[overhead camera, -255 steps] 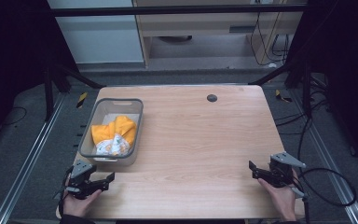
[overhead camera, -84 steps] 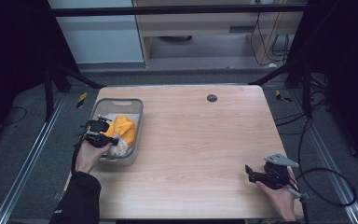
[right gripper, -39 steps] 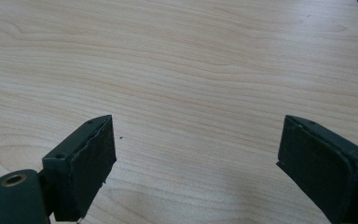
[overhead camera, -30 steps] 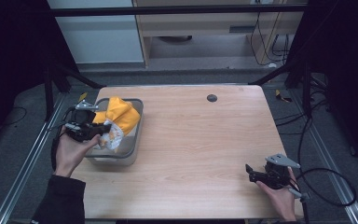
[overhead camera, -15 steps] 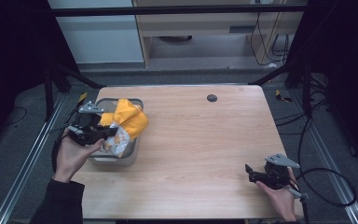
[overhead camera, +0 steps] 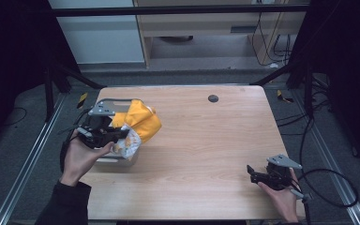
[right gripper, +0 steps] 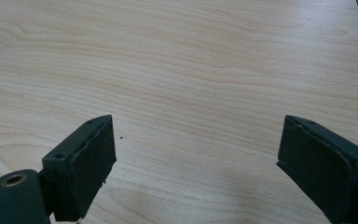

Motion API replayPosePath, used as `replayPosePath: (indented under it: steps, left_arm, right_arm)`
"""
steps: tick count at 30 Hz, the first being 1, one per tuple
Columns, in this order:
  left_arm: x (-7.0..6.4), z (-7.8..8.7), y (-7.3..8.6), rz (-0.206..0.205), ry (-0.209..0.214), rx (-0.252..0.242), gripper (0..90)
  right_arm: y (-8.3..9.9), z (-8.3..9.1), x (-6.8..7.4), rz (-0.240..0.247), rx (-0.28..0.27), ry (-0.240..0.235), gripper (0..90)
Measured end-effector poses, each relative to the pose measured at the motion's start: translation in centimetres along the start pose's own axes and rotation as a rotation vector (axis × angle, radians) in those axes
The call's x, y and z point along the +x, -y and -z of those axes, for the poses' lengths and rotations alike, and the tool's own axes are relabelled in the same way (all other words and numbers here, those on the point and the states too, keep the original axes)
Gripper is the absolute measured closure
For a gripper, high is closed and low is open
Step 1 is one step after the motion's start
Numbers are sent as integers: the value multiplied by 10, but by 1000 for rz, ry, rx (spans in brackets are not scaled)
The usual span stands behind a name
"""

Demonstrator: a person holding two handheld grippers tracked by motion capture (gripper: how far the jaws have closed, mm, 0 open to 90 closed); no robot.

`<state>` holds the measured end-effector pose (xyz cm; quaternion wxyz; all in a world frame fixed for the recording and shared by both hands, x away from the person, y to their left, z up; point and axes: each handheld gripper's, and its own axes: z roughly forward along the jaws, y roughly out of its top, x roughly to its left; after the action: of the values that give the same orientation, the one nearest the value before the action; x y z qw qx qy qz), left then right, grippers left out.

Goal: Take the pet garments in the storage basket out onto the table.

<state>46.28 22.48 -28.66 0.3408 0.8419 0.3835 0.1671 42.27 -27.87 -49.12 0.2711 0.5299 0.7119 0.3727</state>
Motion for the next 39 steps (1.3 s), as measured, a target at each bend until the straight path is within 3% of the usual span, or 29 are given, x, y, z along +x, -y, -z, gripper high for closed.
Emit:
replayPosePath:
  steps: [5, 25, 39]
  left_arm:
    - [-9, -6, -4, -33, 19, 9, 835]
    - [-36, -30, -22, -80, 84, 6, 835]
    - [-47, -53, -22, -105, 113, 38, 835]
  right_arm:
    - [0, 1, 0, -2, -3, 0, 110]
    - [0, 2, 0, 7, -13, 0, 108]
    - [-1, 2, 0, 16, -32, 5, 108]
